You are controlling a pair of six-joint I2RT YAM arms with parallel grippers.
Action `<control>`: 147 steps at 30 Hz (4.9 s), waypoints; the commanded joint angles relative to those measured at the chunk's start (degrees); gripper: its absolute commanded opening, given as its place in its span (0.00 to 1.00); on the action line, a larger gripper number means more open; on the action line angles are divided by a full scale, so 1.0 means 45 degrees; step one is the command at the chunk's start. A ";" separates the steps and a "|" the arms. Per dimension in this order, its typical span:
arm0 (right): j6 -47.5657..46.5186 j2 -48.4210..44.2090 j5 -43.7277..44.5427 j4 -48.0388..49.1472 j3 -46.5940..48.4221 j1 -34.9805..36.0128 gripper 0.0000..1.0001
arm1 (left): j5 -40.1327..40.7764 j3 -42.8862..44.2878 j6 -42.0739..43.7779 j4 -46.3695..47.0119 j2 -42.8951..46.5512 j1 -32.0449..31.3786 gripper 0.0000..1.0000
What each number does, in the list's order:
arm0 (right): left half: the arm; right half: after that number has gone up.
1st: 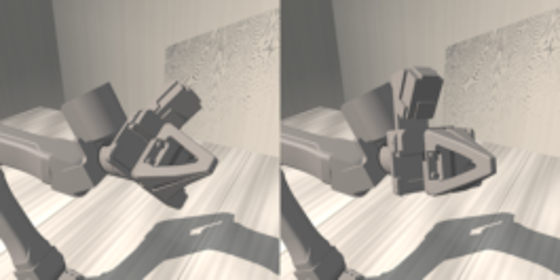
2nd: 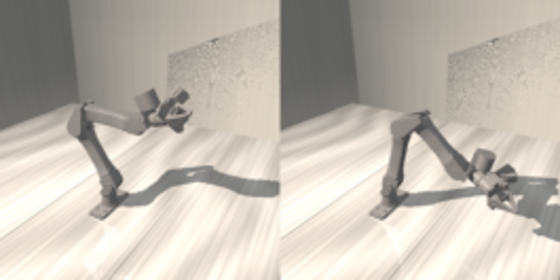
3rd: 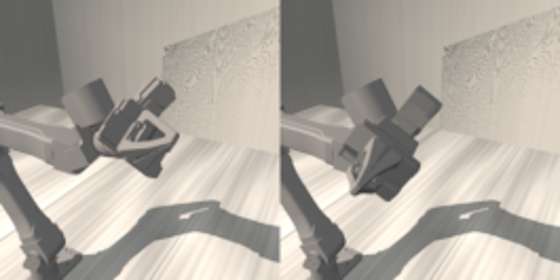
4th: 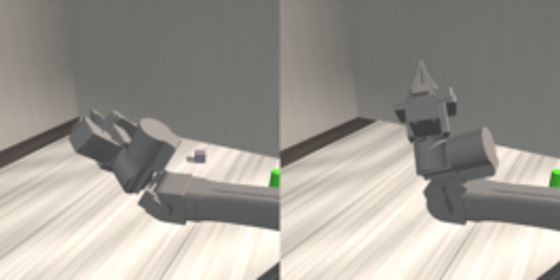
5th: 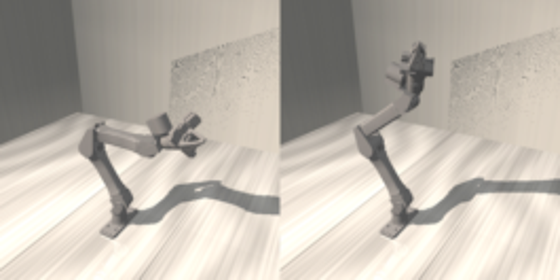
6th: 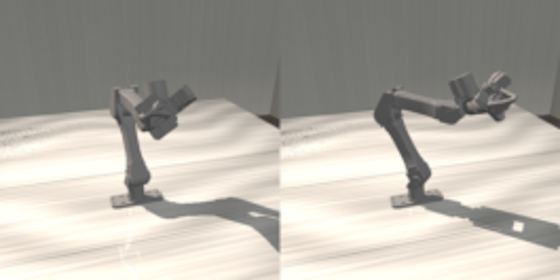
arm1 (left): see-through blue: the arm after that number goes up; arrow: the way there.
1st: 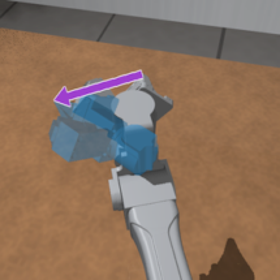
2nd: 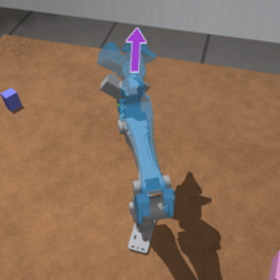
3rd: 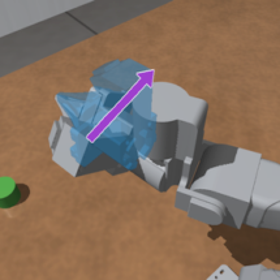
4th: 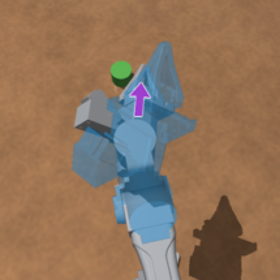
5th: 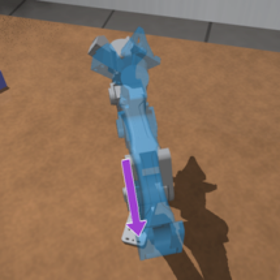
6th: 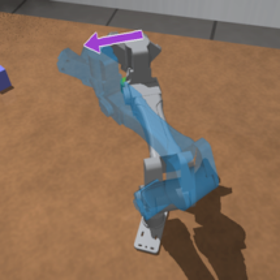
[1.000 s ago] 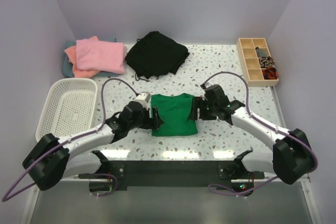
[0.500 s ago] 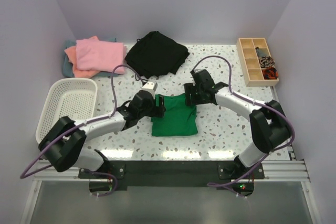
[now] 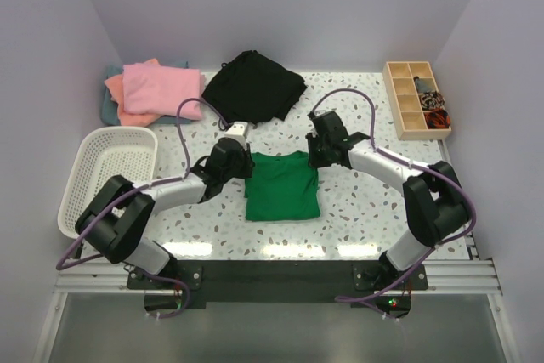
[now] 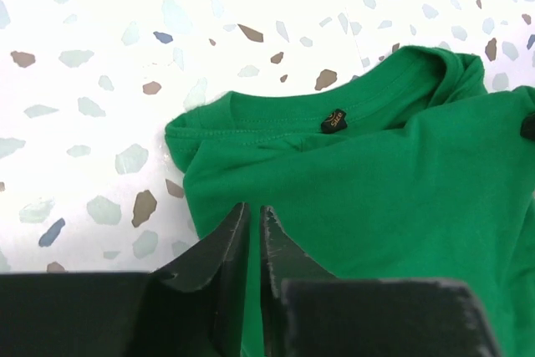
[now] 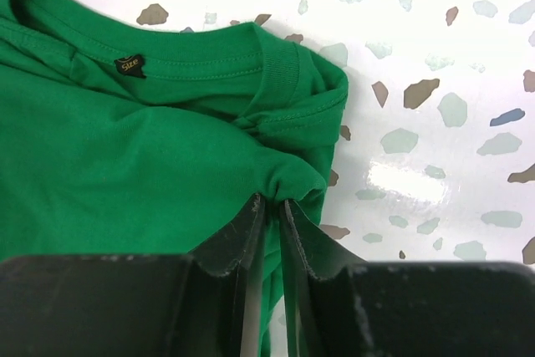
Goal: Fold and stack the t-shirts
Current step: Smooth out wrinkles on the folded tshirt, then put the neatly folded tshirt into the corner of the board with the left arm
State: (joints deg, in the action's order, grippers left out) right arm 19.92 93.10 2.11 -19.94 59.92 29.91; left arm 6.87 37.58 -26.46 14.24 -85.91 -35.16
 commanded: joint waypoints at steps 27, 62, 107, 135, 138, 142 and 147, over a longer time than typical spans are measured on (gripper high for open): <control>-0.0423 -0.0025 -0.0312 0.0507 0.0532 -0.0280 0.14 | -0.0121 0.0476 -0.0117 0.0800 -0.1454 0.0586 0.69; -0.0892 0.2439 0.2031 0.2342 0.2662 -0.1099 0.61 | 0.0523 0.1923 0.0040 0.1465 -0.2884 0.1973 0.81; -0.0286 0.1346 -0.2816 0.1679 -0.0483 -0.1706 0.69 | -0.3366 0.3499 0.0116 -0.0007 -0.2065 0.2165 0.00; -0.0638 0.1616 -0.3066 0.1600 -0.0562 -0.1706 0.70 | 0.0384 1.5731 0.5352 -0.6504 -0.7921 0.9648 0.35; -0.0677 0.1577 -0.2969 0.1581 -0.0620 -0.1725 0.71 | 0.1712 1.5341 0.5294 -0.6368 -0.7473 0.9649 1.00; -0.0638 0.1265 -0.2696 0.1600 -0.0737 -0.1706 0.70 | 0.1911 1.4716 0.4748 -0.6153 -0.6207 0.9629 1.00; -0.0540 0.0058 -0.1936 0.1756 -0.1108 -0.1706 0.71 | 0.0270 1.3176 0.3538 -0.5978 -0.4175 0.9182 1.00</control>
State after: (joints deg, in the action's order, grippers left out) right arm 17.76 98.80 -9.76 -12.58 56.27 22.06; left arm 11.57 100.79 -6.07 -16.71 -115.66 8.03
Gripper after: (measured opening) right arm 0.703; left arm 0.997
